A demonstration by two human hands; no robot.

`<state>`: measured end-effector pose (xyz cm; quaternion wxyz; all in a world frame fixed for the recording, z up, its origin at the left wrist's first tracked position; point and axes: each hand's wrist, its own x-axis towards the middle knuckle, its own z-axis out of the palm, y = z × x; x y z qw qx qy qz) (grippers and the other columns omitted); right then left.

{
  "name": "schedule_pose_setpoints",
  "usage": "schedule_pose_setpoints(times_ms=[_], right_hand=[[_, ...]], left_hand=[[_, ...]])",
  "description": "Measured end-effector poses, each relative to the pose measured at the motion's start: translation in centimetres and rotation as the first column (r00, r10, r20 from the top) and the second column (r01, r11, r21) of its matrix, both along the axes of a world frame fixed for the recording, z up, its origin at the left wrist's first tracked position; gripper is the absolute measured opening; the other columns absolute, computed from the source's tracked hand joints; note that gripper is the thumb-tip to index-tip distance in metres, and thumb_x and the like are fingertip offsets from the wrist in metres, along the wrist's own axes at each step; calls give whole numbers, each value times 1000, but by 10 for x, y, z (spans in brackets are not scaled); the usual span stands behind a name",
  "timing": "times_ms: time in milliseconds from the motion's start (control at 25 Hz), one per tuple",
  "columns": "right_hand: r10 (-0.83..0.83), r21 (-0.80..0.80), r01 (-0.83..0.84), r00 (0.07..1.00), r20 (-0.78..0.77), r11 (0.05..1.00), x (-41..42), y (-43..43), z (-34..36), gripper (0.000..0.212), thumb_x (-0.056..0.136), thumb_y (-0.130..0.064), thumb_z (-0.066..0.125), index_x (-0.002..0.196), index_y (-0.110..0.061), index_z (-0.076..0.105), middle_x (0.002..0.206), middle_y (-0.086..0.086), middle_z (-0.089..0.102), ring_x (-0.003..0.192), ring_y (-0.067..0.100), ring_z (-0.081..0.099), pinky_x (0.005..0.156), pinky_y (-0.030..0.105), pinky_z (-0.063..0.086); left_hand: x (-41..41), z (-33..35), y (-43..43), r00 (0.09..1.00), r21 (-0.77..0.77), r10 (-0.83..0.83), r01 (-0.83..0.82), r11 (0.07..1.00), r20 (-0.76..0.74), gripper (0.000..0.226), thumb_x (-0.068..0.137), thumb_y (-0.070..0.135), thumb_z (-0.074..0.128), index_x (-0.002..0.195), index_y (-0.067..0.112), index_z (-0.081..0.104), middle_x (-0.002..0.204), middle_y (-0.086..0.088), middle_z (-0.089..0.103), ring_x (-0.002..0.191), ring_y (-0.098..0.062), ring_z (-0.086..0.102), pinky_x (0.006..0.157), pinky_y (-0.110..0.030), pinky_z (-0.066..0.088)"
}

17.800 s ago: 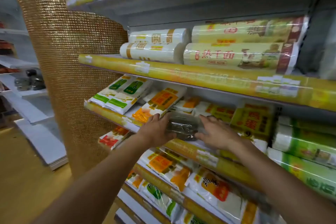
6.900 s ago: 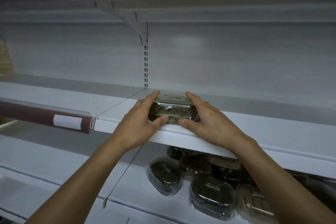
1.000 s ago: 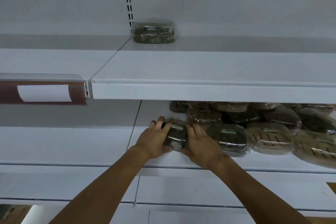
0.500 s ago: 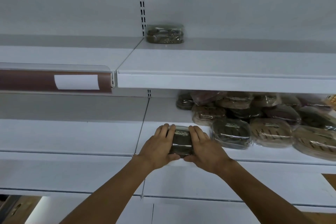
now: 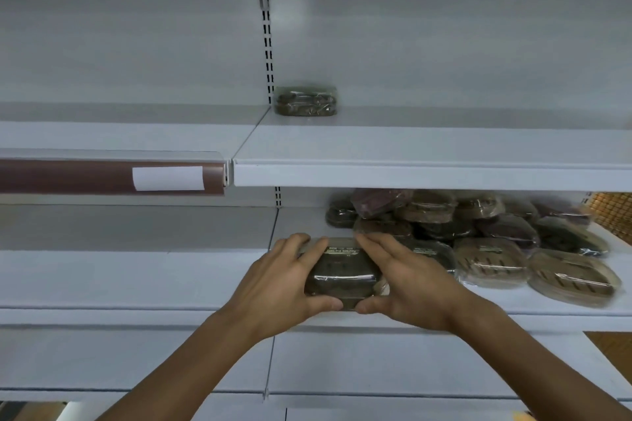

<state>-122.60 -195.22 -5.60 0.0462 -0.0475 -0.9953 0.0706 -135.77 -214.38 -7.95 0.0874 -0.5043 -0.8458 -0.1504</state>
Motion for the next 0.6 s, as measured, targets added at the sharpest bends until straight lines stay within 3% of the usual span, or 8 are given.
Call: schedule_pose_setpoints(times_ms=[320,480,600], right_hand=[[78,79,-70,990,-114,994,40,-23,79,107,78,-71,59,156,-31,-2,156,-20,5,138,4,26,109,25,34],[110,52,-101,971,-212,994,53,-24,119,104,76,-70,61,156,-36,5,155,-21,13,135,2,29,110,20,29],[115,66,-99,947,-301,993,48,-18,142,100,75,-68,63,156,-37,12,154,-19,19,133,0,31,104,14,26]], left_hand=[[40,77,-37,995,144,12,1,990,-94,93,72,84,54,150,47,21,146,17,28,132,-4,29,102,-29,40],[47,117,-47,989,271,1,39,962,-146,90,66,88,47,146,49,34,140,20,37,126,-2,34,97,-26,38],[37,140,-40,989,349,-15,66,935,-146,87,67,84,51,144,46,40,138,19,42,127,-2,38,103,-27,38]])
